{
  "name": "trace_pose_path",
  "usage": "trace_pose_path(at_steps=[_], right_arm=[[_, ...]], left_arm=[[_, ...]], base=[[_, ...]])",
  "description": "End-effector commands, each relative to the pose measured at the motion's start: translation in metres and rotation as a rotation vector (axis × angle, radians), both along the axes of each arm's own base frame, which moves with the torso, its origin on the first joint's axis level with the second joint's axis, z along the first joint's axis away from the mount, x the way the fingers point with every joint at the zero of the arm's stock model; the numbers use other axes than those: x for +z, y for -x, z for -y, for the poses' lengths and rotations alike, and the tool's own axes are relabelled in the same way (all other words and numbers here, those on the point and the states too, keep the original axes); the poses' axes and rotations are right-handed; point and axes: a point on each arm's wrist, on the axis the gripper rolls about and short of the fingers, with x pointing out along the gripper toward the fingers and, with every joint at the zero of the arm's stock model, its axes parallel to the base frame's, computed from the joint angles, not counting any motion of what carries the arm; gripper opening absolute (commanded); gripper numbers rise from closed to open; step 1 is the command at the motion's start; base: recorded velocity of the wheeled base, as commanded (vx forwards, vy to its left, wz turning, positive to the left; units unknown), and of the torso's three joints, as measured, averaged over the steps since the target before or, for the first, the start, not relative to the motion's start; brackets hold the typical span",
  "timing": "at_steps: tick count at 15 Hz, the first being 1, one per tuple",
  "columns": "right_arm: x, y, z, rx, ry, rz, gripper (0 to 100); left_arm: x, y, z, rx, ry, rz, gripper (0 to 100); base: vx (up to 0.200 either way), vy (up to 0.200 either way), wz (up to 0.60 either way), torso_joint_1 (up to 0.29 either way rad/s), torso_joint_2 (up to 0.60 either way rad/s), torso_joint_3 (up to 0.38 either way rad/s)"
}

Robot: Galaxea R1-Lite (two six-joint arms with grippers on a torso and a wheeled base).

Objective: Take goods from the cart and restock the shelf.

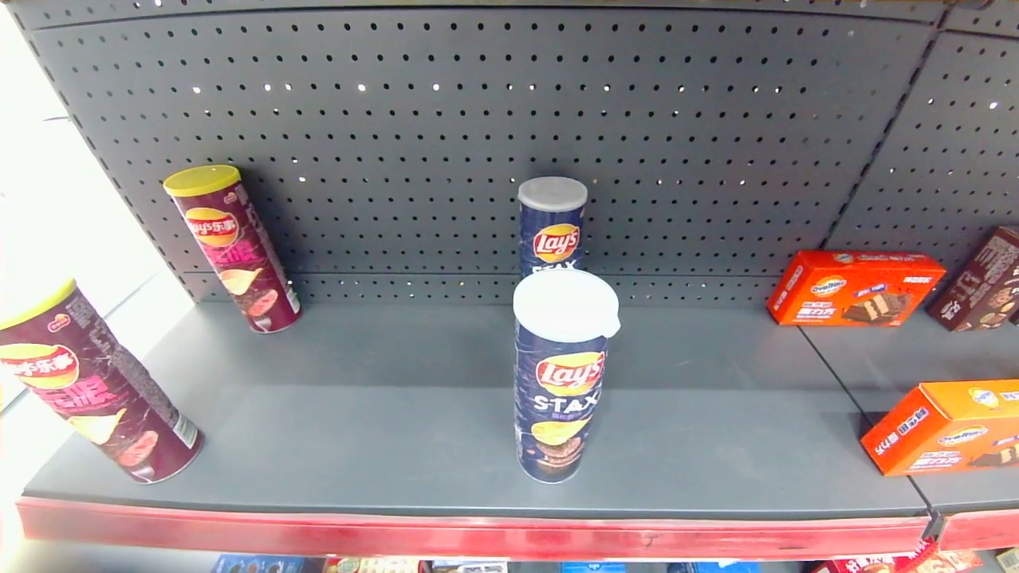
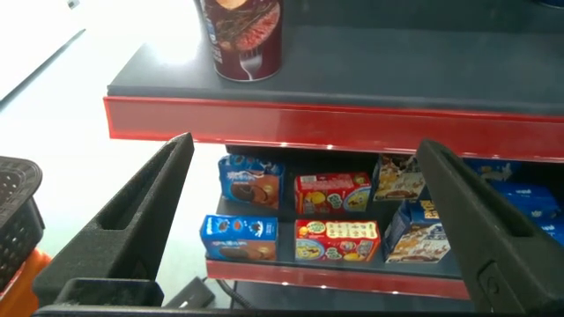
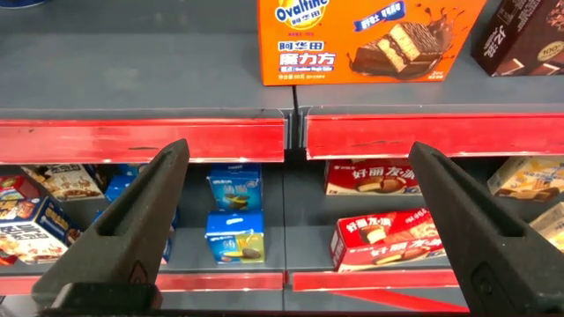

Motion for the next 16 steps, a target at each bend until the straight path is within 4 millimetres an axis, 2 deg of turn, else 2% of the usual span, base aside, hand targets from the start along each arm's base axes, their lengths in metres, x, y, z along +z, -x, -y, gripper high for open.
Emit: trace_pose_path(at_steps=[1, 16], right_arm=[[0.0000, -0.0001, 0.0000, 0.000, 0.000, -0.001, 100], [0.0000, -0.0001, 0.0000, 0.000, 0.000, -0.001, 100]], left_arm=[[0.0000, 0.0000, 0.0000, 0.001, 0.000, 0.001, 100], [0.0000, 0.0000, 0.0000, 0.001, 0.000, 0.001, 100]], base=[[0.000, 0.000, 0.00, 0.000, 0.00, 0.000], [0.000, 0.000, 0.00, 0.000, 0.00, 0.000]])
